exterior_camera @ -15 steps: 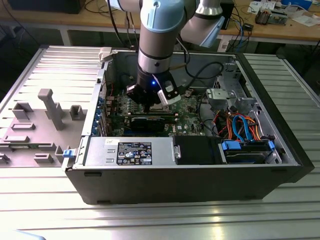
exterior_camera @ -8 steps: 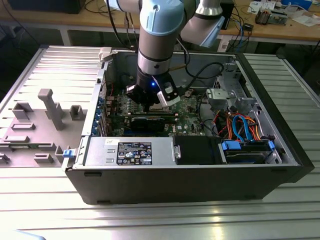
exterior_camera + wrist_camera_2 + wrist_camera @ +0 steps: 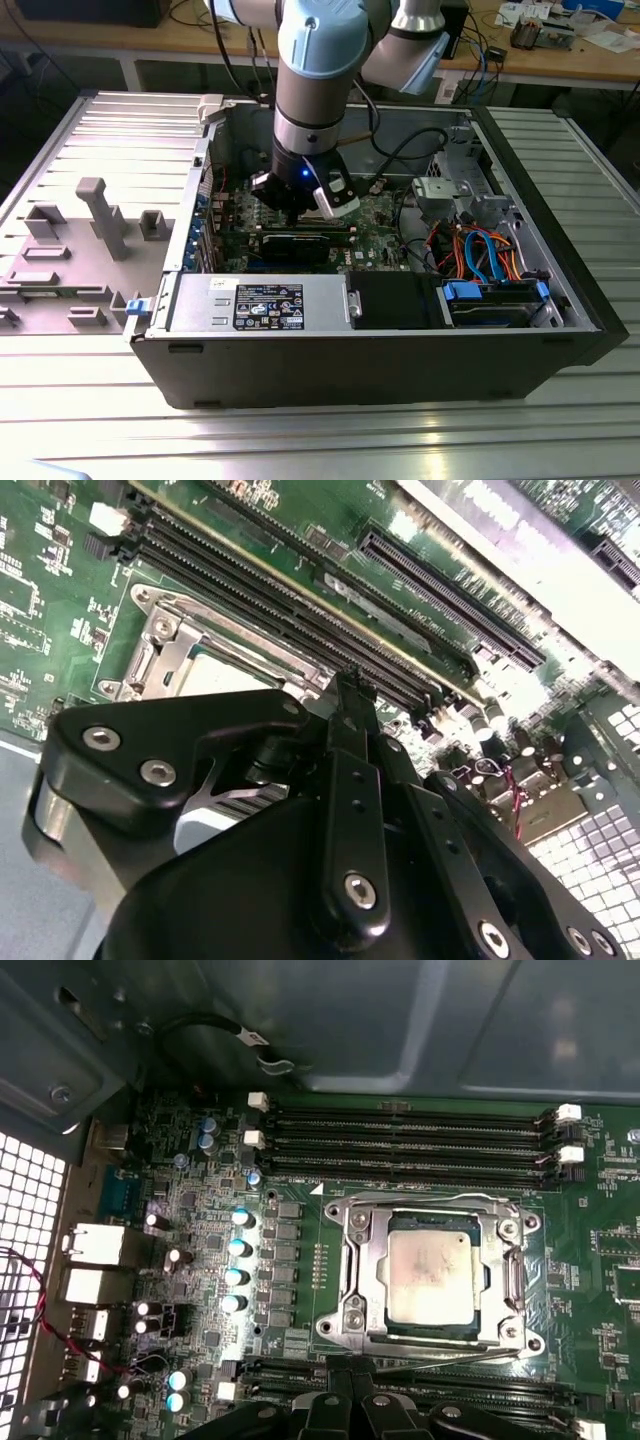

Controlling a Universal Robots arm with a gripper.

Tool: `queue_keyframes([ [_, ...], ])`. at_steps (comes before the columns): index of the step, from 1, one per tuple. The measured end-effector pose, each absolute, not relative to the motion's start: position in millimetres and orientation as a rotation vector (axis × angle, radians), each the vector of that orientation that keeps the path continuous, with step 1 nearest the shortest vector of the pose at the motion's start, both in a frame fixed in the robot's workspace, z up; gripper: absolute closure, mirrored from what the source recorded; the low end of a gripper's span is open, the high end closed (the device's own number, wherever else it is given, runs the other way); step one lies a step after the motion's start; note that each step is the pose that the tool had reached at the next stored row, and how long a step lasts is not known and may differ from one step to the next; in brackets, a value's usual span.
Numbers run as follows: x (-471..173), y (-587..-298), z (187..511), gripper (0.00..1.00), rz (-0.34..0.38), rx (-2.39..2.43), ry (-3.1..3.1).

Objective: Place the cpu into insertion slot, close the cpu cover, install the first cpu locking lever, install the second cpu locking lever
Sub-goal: 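Install the second cpu locking lever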

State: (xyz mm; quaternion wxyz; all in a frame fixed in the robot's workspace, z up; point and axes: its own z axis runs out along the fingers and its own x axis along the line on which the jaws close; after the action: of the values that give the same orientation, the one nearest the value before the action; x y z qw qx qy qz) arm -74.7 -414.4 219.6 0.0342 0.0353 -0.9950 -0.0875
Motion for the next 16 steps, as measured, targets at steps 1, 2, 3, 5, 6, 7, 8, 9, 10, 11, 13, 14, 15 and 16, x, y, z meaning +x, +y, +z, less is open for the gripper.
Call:
queue_keyframes([
  [1, -75.1, -414.7, 219.0, 0.89, -0.274, 0.111, -3.059],
  [2, -75.4, -414.8, 218.4, 0.89, -0.279, 0.114, -3.058],
  [3, -75.8, -414.7, 217.4, 0.89, -0.287, 0.118, -3.057],
  [5, -76.8, -414.8, 215.9, 0.89, -0.299, 0.123, -3.056],
  [6, -77.3, -414.9, 215.3, 0.89, -0.304, 0.126, -3.055],
  [7, -77.7, -415.0, 214.6, 0.89, -0.308, 0.129, -3.055],
  [8, -78.1, -415.0, 213.8, 0.89, -0.314, 0.132, -3.054],
  [9, -78.2, -415.0, 213.0, 0.89, -0.319, 0.134, -3.053],
  [10, -78.3, -415.0, 212.1, 0.89, -0.325, 0.137, -3.053],
  [11, -78.3, -415.0, 211.4, 0.89, -0.328, 0.140, -3.052],
  [13, -78.3, -415.1, 210.1, 0.89, -0.334, 0.153, -3.050],
  [14, -78.3, -415.1, 209.7, 0.89, -0.335, 0.156, -3.049],
  [15, -78.3, -415.0, 209.7, 0.89, -0.335, 0.157, -3.049],
  [16, -78.3, -415.0, 209.6, 0.89, -0.335, 0.157, -3.049],
])
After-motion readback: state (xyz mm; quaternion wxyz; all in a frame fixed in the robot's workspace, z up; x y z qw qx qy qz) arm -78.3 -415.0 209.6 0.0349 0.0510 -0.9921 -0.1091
